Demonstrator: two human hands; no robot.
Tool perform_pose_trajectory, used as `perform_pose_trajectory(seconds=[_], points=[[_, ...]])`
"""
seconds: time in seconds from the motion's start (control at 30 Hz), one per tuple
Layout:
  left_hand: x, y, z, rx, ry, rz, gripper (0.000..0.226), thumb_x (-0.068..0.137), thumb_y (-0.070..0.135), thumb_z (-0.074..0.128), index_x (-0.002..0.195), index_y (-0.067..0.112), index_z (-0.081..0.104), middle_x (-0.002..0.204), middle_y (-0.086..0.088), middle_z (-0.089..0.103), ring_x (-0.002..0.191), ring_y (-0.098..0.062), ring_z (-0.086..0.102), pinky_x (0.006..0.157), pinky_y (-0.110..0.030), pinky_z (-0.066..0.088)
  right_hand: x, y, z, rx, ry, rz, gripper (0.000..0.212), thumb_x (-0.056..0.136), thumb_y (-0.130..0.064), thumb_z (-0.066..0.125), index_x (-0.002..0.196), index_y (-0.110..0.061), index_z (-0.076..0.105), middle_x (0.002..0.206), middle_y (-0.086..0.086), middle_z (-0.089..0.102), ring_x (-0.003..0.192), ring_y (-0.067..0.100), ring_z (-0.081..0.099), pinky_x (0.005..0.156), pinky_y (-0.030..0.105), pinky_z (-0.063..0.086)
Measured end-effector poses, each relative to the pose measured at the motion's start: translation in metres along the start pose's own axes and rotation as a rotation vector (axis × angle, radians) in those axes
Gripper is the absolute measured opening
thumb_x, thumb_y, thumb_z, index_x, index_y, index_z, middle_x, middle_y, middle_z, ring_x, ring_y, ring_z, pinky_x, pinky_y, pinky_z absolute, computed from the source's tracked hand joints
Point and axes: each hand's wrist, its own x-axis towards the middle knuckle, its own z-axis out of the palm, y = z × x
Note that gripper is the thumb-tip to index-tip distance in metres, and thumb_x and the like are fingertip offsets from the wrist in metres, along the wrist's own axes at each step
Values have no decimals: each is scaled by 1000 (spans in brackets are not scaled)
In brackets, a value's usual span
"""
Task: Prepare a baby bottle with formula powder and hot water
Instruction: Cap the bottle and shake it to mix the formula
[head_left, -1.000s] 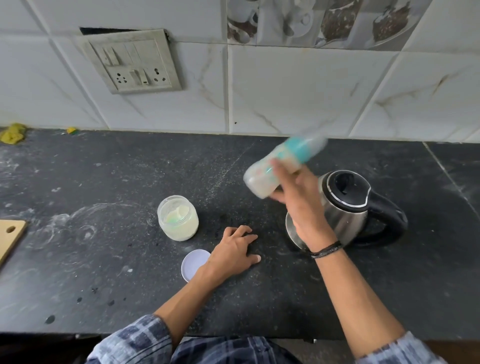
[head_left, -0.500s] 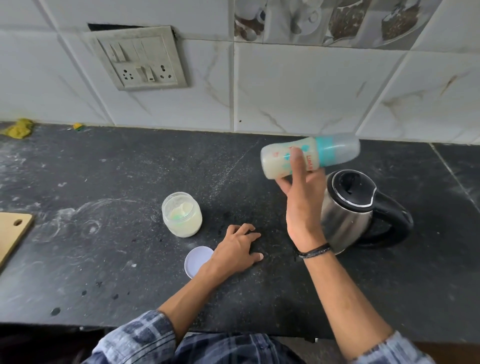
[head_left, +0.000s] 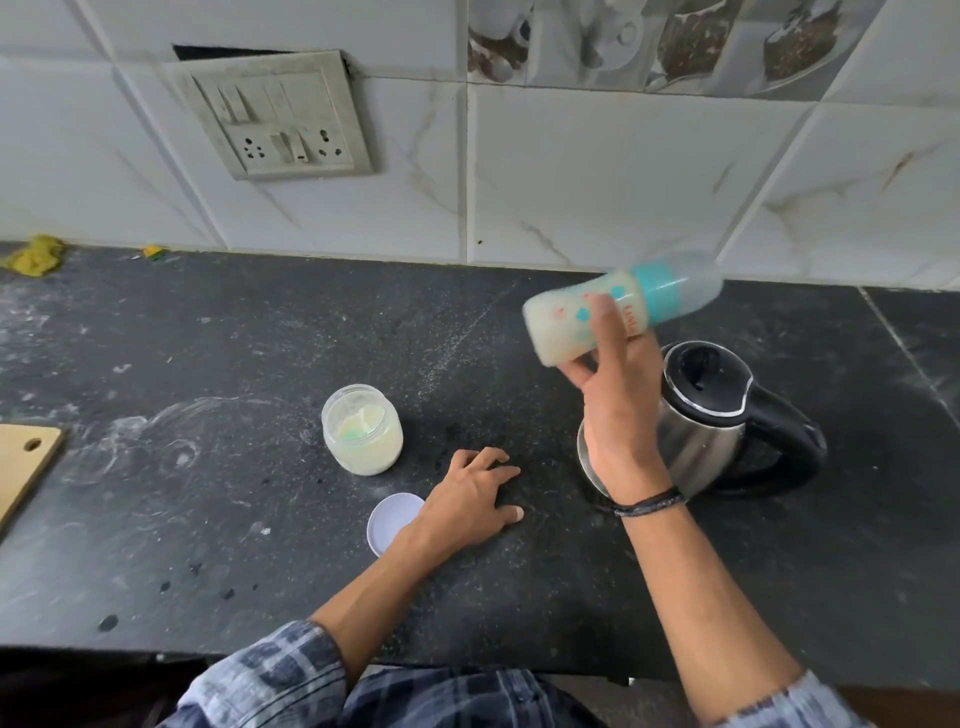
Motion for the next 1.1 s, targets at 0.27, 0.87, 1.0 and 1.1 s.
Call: perform_pose_trajectory(seconds=[0.27,0.87,1.0,1.1], points=[[0,-1,2,-9,17,6,65,95,47,63,154,28,44,158,13,31,144,-22,22,116,-41,38,5,-10,7,-27,18,-8,26,98,-23,64,121,-10,60,109,2,71,99,7,72,80,34,62],[-1,1,-1,14,-14,16,66,96,47,62,156,27,41,160,11,28,145,-23,20,117,-40,35,-1,2,2,-116,-65,56,27,91,-24,72,116,-17,63,102,-6,75,103,11,73,85,40,63],[-2,1,-3,24,-23,10,66,97,47,61,156,27,40,160,11,27,146,-23,19,117,-42,35,-3,11,-4,-325,-165,63,35,86,-27,79,116,-15,66,103,-3,78,102,14,74,92,51,60],[-2,1,-4,14,-20,8,66,96,47,62,156,29,40,160,12,27,146,-22,19,115,-42,39,-4,-1,1,-60,-21,-23,23,92,-19,69,114,-17,63,100,-8,76,101,10,74,82,38,63]])
